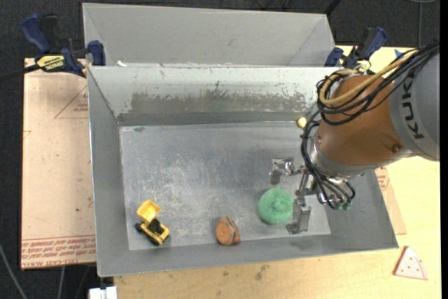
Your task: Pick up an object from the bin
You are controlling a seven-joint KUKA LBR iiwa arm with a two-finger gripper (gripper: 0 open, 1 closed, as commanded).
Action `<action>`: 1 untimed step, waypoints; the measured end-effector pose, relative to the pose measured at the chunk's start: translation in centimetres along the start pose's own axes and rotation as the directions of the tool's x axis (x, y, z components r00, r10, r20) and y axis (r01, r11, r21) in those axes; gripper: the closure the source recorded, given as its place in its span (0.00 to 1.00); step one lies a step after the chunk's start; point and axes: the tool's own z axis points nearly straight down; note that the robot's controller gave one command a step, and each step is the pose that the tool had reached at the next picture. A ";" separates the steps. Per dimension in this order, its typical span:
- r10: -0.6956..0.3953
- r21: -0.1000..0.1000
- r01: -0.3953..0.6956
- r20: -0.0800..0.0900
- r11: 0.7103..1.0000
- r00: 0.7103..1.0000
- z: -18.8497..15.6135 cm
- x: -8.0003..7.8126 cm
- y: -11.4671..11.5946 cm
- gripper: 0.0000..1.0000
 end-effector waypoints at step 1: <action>-0.012 -0.002 0.012 -0.007 1.000 1.000 0.7 0.0 0.0 0.00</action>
Offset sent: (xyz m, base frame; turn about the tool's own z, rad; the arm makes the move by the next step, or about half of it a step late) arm -0.0081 0.0327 -0.0714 0.0145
